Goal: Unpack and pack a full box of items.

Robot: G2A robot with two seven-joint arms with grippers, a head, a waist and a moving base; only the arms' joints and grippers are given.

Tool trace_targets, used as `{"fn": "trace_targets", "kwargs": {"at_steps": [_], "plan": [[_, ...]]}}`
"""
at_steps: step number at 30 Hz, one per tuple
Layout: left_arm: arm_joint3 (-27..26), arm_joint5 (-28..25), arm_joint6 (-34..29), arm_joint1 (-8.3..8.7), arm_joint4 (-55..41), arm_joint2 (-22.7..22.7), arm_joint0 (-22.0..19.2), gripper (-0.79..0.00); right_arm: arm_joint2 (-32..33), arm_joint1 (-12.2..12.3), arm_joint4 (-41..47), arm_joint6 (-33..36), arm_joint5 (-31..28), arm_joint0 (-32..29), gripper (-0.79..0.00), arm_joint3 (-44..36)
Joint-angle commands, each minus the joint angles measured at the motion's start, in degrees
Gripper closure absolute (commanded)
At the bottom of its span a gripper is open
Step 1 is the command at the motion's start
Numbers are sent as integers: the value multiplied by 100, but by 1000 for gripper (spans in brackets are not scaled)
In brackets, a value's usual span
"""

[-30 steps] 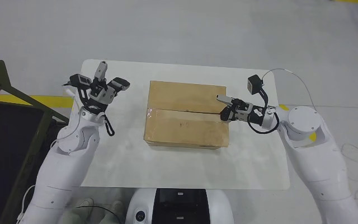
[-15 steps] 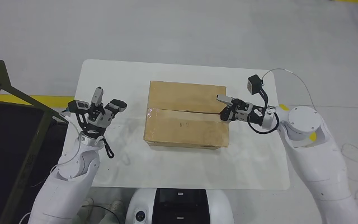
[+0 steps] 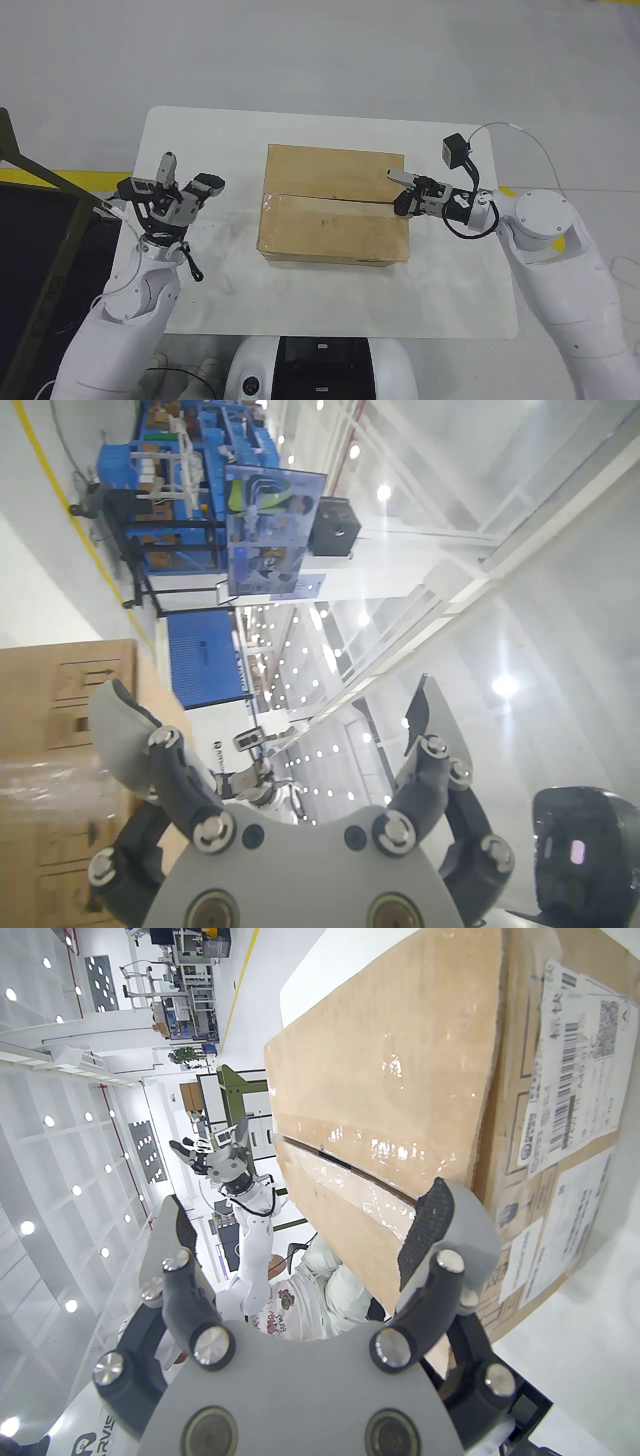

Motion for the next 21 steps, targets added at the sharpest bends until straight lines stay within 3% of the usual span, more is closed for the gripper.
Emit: {"fn": "trace_targets", "kwargs": {"at_steps": [1,9,14,21], "plan": [[-34,-296,-25,-29,-83,5,186,-785,0,0,0,0,0,0,-785,0],[37,-735,253,-139,124,80,954,-785,0,0,0,0,0,0,-785,0],[464,-428,352,-188,432,202,915,-785,0,0,0,0,0,0,-785,0],[676,3,594,-273,776,467,693,-785,0,0,0,0,0,0,-785,0]]}}
